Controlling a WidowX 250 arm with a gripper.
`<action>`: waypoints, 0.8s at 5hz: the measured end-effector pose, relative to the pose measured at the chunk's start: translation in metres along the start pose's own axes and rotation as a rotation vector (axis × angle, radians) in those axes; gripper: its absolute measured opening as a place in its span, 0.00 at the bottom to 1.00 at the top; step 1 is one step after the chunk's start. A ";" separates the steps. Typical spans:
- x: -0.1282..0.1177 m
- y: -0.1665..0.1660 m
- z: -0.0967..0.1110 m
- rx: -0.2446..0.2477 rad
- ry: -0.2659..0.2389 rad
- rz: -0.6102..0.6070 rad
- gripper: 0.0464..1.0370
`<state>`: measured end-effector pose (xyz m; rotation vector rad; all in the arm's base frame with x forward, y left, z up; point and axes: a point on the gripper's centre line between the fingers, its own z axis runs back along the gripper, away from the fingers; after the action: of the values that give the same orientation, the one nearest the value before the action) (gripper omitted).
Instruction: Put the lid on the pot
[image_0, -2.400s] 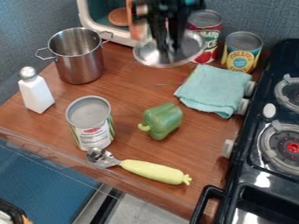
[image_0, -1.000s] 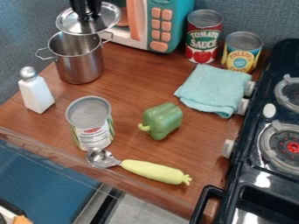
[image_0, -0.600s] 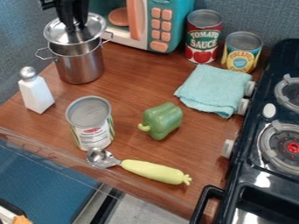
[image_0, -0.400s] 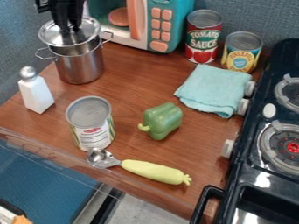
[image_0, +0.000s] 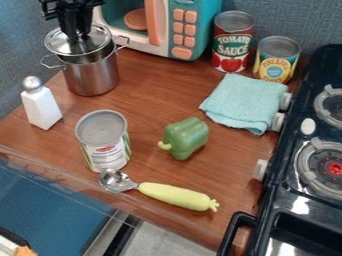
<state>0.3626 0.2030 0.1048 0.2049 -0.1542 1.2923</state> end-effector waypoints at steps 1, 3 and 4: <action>0.009 -0.003 -0.007 0.009 0.007 0.022 0.23; 0.017 -0.012 -0.010 0.011 0.011 0.025 0.23; 0.014 -0.014 -0.010 0.008 0.013 0.021 0.23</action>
<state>0.3801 0.2145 0.0976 0.2024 -0.1409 1.3150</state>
